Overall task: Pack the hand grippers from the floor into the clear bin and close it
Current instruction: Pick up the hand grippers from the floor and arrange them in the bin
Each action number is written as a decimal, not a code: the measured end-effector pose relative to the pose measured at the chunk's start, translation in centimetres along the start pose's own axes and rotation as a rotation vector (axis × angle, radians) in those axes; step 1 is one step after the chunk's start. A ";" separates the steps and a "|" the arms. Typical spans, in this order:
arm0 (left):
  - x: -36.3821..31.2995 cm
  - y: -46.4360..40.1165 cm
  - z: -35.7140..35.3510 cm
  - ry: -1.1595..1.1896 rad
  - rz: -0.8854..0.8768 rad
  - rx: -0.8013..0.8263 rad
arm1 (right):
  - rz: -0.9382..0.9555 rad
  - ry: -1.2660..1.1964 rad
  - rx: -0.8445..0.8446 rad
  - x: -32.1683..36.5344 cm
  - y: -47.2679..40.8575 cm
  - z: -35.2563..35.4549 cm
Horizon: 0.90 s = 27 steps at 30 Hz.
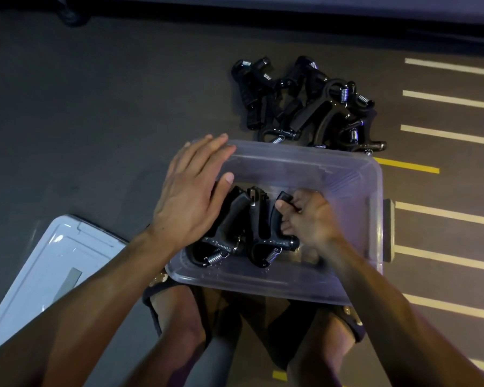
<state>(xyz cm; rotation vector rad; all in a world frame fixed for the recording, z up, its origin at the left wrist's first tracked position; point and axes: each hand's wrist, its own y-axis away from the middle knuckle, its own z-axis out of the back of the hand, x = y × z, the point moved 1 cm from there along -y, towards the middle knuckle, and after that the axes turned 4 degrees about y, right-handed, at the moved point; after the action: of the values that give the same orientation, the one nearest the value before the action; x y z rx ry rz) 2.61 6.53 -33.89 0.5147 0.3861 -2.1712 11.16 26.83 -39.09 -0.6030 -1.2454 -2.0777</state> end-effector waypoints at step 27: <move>0.0 0.0 -0.2 -0.027 0.006 -0.001 | -0.002 0.439 0.157 -1.2 1.3 -0.4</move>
<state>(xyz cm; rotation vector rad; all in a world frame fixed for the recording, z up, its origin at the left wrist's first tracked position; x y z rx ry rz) 2.69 6.60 -34.12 0.4845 0.3702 -2.1698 12.91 26.38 -39.31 -0.0653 -1.1314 -1.9507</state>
